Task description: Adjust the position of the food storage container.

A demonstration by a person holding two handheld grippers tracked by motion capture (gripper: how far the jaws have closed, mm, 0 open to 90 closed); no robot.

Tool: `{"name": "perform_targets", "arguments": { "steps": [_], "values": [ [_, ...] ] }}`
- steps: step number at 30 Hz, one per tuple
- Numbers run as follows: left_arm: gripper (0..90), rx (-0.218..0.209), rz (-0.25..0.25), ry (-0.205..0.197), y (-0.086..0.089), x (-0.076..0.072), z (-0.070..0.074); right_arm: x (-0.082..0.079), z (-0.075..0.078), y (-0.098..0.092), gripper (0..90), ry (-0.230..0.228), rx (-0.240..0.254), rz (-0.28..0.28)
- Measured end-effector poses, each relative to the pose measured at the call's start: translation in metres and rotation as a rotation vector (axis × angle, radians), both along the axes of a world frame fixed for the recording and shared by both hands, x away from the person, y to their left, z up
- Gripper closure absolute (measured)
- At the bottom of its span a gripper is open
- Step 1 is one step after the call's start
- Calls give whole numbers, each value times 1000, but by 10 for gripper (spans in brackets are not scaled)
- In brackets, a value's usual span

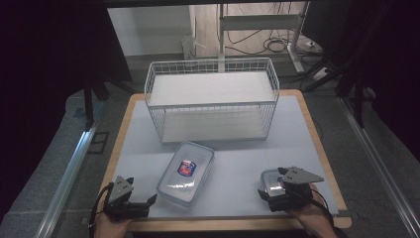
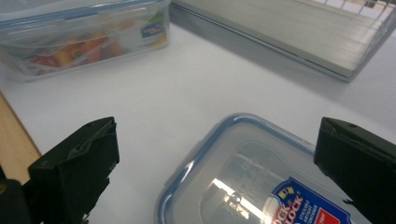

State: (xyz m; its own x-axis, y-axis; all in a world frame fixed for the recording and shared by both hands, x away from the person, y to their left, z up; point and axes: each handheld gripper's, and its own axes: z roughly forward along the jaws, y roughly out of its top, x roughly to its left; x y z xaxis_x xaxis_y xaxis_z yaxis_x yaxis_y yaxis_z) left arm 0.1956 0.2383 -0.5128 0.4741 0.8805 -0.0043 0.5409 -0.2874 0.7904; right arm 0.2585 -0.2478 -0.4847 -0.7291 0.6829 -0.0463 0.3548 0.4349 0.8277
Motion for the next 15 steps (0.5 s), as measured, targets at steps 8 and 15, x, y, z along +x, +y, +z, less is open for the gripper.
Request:
{"name": "perform_targets", "arguments": {
  "steps": [8,15],
  "values": [
    [36,1,-1,13,-2,1,-2,2,1,-5,13,19,27,-21],
    [38,-3,14,27,-1,3,-4,0,0,-2,13,11,-3,-8]
  ]
}}
